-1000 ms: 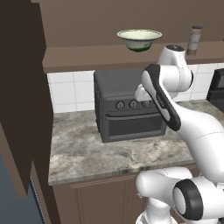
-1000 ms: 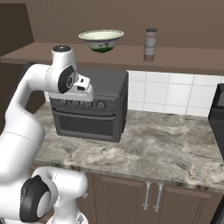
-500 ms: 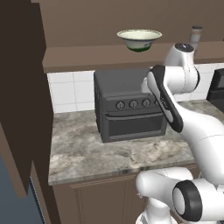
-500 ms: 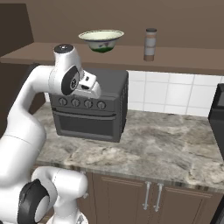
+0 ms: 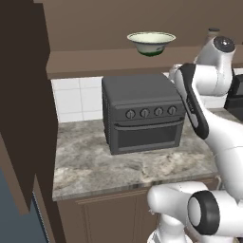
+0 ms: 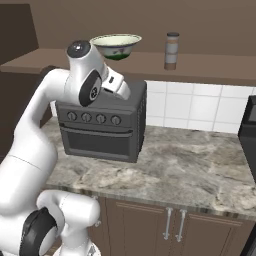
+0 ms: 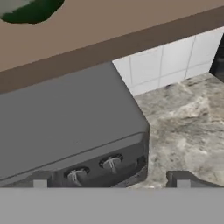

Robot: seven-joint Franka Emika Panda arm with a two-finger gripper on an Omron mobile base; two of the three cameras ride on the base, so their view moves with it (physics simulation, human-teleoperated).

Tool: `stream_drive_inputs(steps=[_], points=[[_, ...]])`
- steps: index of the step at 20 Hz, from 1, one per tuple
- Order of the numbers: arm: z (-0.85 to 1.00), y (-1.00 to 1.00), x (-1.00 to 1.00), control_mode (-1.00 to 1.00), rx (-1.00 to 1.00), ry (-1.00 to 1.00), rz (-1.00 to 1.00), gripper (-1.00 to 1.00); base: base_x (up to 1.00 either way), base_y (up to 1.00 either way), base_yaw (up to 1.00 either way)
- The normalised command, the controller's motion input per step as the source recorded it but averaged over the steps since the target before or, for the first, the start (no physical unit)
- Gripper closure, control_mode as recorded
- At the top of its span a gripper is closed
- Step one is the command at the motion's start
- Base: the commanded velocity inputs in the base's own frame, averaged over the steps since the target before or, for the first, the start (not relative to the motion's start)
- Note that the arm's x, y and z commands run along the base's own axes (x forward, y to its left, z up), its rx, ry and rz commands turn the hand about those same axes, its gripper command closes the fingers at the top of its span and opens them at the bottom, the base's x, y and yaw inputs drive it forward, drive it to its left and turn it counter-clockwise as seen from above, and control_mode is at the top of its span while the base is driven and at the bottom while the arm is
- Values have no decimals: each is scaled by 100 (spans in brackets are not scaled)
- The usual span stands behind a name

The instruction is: Take the cinnamon bottle from the cabinet and place it on the dining table, next to the plate with the cupcake. Then take the chocolate from the dining counter and place it on the cupcake plate.

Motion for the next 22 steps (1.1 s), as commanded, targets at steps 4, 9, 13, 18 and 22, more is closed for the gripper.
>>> stream_drive_inputs(steps=[4, 9, 13, 18, 22], points=[[91, -75, 0, -100, 0, -22, -5, -100, 0, 0, 0], [76, -65, -6, -100, 0, -23, 0, -100, 0, 0, 0], [18, -36, -29, -100, -12, -26, 0, -100, 0, 0, 0], [0, -8, -11, -100, -25, -27, 0, -100, 0, 0, 0], [18, 0, 3, -100, -23, -11, -3, -100, 0, 0, 0]])
